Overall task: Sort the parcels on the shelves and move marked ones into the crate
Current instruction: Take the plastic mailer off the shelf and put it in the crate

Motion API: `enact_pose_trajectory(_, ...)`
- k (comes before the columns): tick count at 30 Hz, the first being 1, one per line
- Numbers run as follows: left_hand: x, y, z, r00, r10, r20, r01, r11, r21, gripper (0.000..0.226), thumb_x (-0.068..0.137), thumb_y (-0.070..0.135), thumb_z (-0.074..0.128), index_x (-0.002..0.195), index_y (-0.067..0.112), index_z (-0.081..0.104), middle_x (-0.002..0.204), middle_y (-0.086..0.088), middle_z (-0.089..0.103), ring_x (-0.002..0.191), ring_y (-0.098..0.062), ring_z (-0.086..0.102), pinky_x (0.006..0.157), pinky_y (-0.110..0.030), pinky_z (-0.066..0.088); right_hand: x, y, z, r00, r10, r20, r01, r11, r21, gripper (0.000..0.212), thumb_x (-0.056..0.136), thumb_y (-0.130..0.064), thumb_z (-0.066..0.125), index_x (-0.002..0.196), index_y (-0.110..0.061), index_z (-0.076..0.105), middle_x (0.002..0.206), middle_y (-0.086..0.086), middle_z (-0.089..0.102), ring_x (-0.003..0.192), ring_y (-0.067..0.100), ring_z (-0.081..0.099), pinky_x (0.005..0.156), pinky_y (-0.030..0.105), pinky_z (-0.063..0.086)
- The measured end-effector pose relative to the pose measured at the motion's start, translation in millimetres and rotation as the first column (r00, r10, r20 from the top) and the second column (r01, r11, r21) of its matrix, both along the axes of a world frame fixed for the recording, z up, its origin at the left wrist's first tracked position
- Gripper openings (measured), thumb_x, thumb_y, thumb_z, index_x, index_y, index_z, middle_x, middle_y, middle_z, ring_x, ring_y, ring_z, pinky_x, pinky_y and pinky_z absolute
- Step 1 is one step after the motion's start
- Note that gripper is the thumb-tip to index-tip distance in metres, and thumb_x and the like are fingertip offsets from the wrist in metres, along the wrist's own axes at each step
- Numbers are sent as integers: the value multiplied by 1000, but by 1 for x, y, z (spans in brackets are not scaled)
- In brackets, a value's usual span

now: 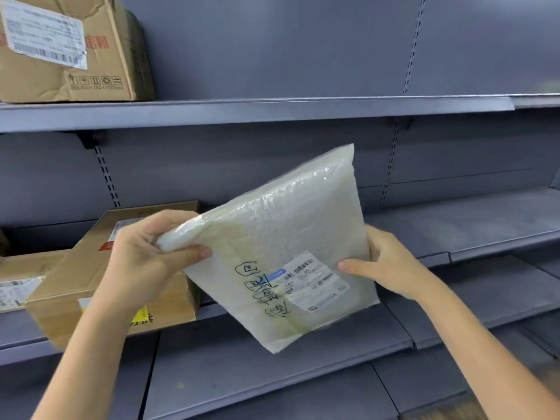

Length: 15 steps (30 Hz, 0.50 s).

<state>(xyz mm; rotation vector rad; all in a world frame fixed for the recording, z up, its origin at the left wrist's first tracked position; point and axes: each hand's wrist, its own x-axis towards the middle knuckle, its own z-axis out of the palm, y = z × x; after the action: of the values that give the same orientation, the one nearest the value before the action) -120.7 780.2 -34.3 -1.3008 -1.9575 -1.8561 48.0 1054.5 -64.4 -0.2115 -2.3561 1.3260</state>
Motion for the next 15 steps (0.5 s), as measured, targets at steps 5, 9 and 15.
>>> enact_pose_trajectory(5,-9,-9,-16,977,197,88,-198,980,1,87,54,10,83,117,54,43,99,24,64,89,-3,62,73,-29,51,-3,-21,-39,993,-36,-110,10,974,-227,33,61,-27,72,93,-19,69,88,-13,74,84,8,69,68,20,55)
enact_pose_trajectory(9,-5,-17,-46,946,215,241,-180,971,-160,116,46,40,78,135,55,6,138,9,35,121,-8,41,92,-35,41,0,-25,-59,960,-164,-227,-8,794,-608,40,57,-32,82,89,-11,71,90,4,75,84,19,70,66,27,57)
enact_pose_trajectory(15,21,-11,-107,806,211,554,-79,964,-253,118,42,46,80,137,45,12,123,13,38,102,-7,47,71,-19,40,5,-45,-88,906,-387,-174,22,454,-891,19,84,-5,53,100,-9,63,93,5,74,85,19,70,67,33,59)
